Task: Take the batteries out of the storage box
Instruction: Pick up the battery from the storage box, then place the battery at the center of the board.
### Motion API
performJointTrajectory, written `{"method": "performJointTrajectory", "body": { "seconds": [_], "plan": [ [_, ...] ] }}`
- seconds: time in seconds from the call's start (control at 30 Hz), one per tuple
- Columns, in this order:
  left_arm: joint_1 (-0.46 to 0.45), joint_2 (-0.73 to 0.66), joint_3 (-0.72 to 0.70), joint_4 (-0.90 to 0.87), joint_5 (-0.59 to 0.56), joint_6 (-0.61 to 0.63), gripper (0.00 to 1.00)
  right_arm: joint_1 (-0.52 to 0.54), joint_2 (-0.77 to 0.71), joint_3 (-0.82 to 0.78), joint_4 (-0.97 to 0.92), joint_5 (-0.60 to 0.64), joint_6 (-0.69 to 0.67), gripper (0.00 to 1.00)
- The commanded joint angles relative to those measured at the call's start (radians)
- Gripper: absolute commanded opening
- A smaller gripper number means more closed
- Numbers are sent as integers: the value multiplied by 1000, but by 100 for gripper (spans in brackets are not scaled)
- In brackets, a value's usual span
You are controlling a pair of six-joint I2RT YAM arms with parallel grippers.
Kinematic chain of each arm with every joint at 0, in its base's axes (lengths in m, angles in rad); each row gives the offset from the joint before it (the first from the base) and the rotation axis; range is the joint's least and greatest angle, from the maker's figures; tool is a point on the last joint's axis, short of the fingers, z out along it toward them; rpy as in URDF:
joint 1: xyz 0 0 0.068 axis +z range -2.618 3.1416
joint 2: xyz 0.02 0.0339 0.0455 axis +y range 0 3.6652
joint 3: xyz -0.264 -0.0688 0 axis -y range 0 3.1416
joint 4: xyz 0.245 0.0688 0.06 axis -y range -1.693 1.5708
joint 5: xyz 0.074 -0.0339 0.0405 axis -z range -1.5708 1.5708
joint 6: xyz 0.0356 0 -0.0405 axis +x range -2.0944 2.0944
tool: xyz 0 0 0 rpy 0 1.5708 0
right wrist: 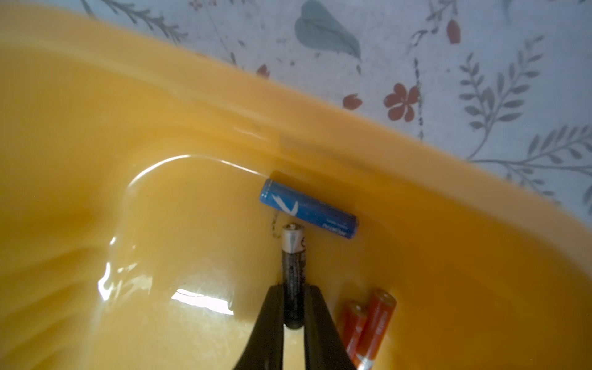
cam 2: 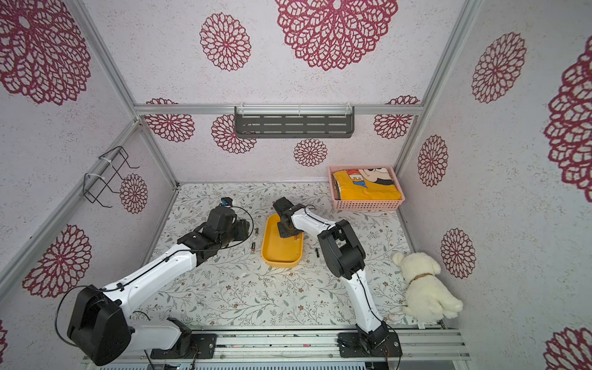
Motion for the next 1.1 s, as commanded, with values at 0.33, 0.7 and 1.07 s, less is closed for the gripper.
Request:
{"method": "performJointTrajectory", "body": {
  "seconds": [0.33,0.7,1.07],
  "plan": [
    [-2,9,41,-25,-39,7,52,-8,-24,87,-75,-30,21,0],
    [-3,61,73,-31,-26,6,54,-8,-200,27,-92,-43,14,0],
    [-3,88,93,-30,-19,20,54,-41,-463,-217,-59,-11,26,0]
  ]
}}
